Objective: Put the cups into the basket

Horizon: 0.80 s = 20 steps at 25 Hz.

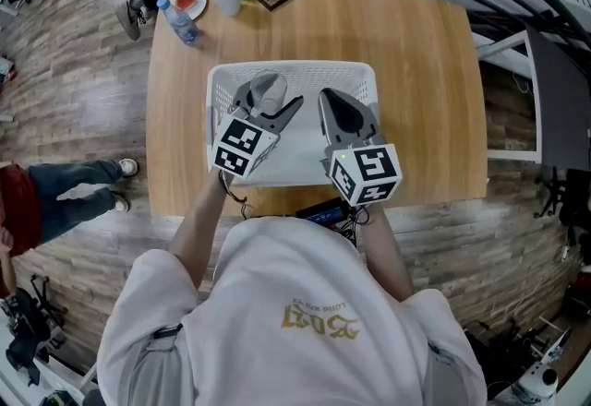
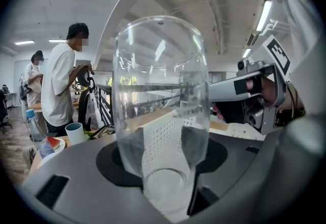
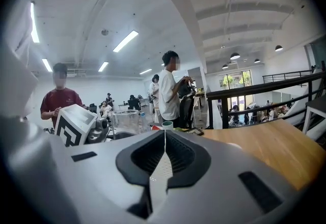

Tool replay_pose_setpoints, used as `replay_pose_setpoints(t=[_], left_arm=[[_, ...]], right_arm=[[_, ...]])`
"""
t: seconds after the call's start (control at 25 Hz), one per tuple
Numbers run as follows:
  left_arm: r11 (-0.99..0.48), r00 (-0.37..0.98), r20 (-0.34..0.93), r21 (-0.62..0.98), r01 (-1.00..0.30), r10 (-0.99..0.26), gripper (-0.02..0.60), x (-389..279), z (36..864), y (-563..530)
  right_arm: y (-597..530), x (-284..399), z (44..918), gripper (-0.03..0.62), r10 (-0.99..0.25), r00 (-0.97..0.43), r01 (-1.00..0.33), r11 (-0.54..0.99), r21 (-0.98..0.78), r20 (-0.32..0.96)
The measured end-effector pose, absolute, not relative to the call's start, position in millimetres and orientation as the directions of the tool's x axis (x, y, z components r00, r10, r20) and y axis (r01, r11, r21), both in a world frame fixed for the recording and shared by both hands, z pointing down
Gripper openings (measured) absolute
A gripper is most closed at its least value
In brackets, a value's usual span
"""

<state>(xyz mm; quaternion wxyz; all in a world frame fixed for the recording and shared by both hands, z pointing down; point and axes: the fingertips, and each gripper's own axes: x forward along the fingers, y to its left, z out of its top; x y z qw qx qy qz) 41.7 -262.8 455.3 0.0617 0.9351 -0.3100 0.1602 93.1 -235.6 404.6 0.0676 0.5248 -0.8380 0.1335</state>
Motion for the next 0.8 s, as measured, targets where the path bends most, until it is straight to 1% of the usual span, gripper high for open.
replay_pose_setpoints(t=[0.28, 0.52, 0.8], left_arm=[[-0.832, 0.763, 0.399, 0.000, -0.555, -0.509, 0.256, 56, 481, -269], [-0.852, 0.772, 0.426, 0.005, -0.524, -0.472, 0.256, 66, 492, -268], [-0.864, 0.760, 0.462, -0.030, -0.502, -0.458, 0.256, 71, 509, -271]], right_arm=[[-252, 86, 428, 0.011, -0.810, -0.484, -0.875, 0.446, -0.187, 0.330], [-257, 89, 444, 0.011, -0.784, -0.491, -0.871, 0.452, -0.195, 0.380], [-264, 96, 455, 0.012, -0.772, -0.488, -0.873, 0.441, -0.208, 0.408]])
